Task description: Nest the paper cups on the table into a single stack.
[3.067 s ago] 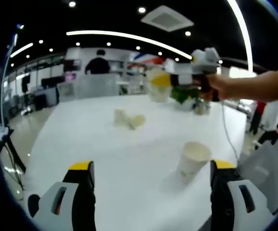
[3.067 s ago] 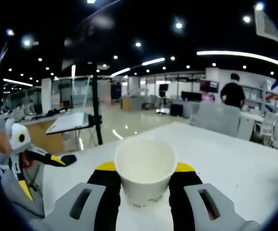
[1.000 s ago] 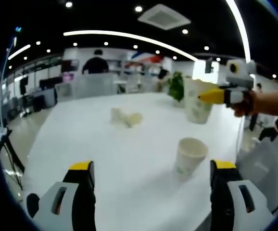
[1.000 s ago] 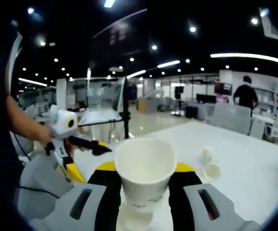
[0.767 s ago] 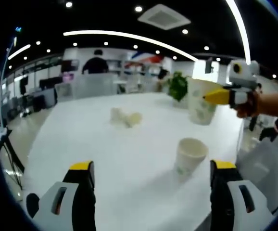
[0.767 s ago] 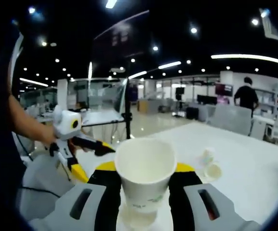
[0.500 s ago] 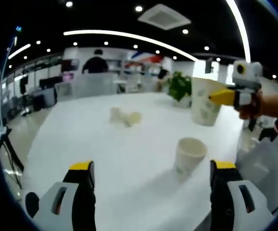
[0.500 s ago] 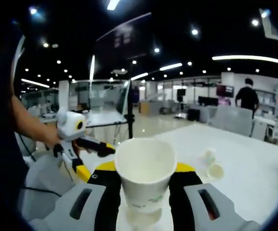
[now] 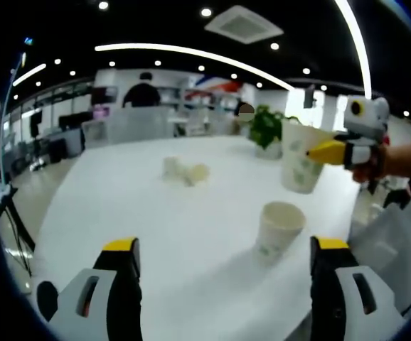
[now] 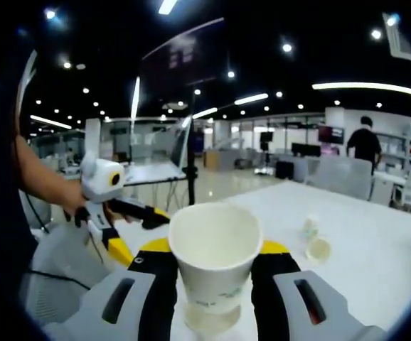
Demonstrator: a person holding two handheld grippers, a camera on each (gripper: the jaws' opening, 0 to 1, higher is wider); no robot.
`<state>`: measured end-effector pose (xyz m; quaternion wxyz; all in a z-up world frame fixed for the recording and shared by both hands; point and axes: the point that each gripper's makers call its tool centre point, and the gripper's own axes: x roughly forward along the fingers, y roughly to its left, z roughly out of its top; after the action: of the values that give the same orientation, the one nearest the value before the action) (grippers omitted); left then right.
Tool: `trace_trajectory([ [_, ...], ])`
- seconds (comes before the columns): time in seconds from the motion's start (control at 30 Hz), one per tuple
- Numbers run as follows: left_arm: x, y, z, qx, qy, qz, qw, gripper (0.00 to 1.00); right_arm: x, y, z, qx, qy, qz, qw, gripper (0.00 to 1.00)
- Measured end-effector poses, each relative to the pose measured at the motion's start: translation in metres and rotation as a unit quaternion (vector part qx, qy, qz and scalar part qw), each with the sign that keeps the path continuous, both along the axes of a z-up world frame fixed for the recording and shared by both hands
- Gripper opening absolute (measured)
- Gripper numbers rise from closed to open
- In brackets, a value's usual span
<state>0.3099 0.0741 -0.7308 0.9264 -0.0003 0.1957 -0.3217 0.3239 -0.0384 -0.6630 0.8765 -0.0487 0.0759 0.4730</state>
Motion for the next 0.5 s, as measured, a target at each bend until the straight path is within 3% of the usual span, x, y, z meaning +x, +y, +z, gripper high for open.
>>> trace_trajectory([
  [0.5,-0.001,-0.002,-0.003,0.001,0.003,-0.002,1.0000,0.97,0.003,0.001,-0.032,0.013,0.021,-0.007,0.9997,0.38],
])
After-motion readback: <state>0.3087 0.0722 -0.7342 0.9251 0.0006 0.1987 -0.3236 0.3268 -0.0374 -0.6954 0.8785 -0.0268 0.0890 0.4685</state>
